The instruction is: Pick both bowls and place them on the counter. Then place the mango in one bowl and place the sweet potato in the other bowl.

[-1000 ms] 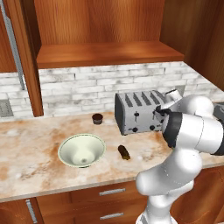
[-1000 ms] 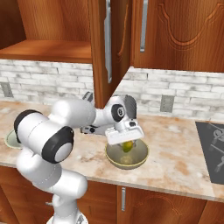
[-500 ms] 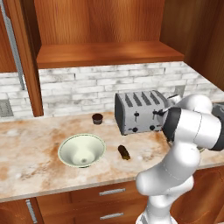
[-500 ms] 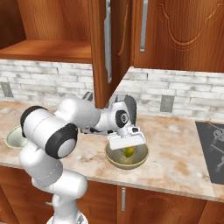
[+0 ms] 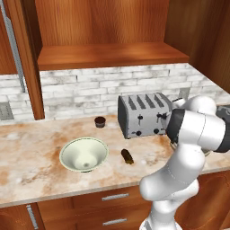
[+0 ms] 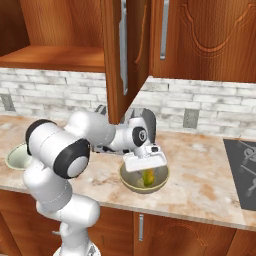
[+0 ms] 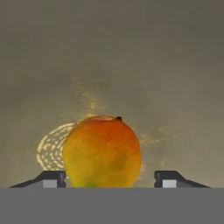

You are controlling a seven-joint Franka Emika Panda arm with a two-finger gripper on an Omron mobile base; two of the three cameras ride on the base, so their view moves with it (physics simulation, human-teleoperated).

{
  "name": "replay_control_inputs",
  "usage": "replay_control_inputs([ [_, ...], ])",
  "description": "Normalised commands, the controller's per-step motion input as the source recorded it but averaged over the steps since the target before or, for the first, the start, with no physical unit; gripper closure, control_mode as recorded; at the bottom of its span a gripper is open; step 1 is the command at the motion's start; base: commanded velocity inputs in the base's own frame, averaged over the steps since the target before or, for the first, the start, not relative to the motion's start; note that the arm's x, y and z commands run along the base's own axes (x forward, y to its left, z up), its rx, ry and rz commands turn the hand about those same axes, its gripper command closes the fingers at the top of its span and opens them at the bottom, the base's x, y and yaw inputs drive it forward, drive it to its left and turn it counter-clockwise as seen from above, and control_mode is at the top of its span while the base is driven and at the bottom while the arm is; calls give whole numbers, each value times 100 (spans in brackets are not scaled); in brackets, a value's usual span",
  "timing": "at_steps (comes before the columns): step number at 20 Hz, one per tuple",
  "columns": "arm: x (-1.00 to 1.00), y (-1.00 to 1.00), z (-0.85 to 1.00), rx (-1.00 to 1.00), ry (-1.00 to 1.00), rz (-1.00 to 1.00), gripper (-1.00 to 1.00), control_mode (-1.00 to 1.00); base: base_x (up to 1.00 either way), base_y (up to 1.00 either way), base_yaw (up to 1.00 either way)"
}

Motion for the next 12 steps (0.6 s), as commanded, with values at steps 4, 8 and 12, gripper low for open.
replay_control_inputs([
  [4,-23,2,32,0,-5,-2,-100,-100,0,0,0],
  [8,-36,69,36,-1,-14,-5,-100,-100,0,0,0],
  [12,-24,100,7,-1,-3,-2,-100,-100,0,0,0],
])
